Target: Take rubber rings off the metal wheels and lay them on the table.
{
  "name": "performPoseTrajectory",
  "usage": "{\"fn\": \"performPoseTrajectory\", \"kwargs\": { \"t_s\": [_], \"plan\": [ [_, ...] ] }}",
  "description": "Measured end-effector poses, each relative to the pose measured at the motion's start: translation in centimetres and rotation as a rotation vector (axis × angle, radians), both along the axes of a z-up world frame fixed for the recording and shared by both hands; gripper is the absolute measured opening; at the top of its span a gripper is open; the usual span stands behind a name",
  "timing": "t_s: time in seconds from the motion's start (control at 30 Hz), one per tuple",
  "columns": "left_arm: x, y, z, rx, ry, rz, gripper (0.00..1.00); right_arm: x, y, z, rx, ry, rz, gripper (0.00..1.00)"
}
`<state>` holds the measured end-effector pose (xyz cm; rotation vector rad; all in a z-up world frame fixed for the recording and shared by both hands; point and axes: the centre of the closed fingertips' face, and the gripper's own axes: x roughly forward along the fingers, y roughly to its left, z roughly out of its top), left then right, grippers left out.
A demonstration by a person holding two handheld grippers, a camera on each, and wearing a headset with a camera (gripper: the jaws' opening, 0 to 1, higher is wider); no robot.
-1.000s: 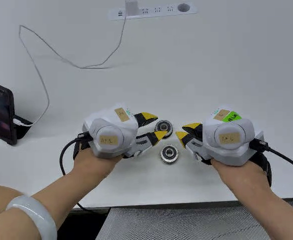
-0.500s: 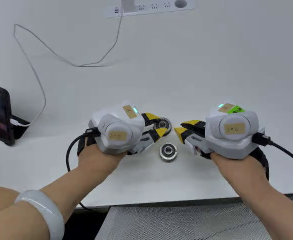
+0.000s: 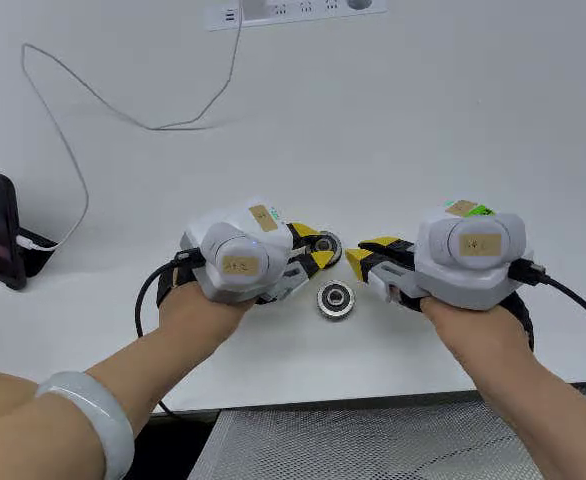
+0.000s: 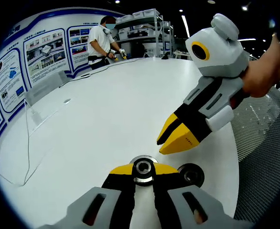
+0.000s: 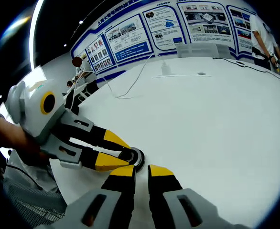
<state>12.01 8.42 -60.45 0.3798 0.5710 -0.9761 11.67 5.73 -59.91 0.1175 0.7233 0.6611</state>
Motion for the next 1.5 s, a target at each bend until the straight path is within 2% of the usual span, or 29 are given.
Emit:
{"fn": "performPoseTrajectory", "kwargs": {
  "t_s": [0.53,0.67,0.93,1.2,1.4,1.5],
  "plan": [
    [-0.1,0.0,0.1,-0.013,0.002,0.007,0.14,0.6,0.8,-0.7,0.158,0.112,-0.089,0.11],
    [0.0,0.1,0.0,-0.014,0.003,0.011,0.14,0.8,1.1,-0.8,0.245,0.169,-0.147,0.11],
    [0.0,0.1,0.0,-0.017,0.002,0.013,0.14,1.1,1.0,-1.5,0.269,0.201,-0.169,0.11],
    [0.0,0.1,0.0,-0.020,0.005,0.016,0.13,1.1,1.1,-1.5,0.354,0.257,-0.216,0.11],
    [0.0,0.1,0.0,-0.024,0.009,0.023,0.13,0.9,1.5,-1.3,0.453,0.319,-0.256,0.12],
    [0.0,0.1,0.0,-0.024,0.009,0.025,0.13,0.8,1.6,-1.2,0.457,0.319,-0.263,0.14]
  ]
}}
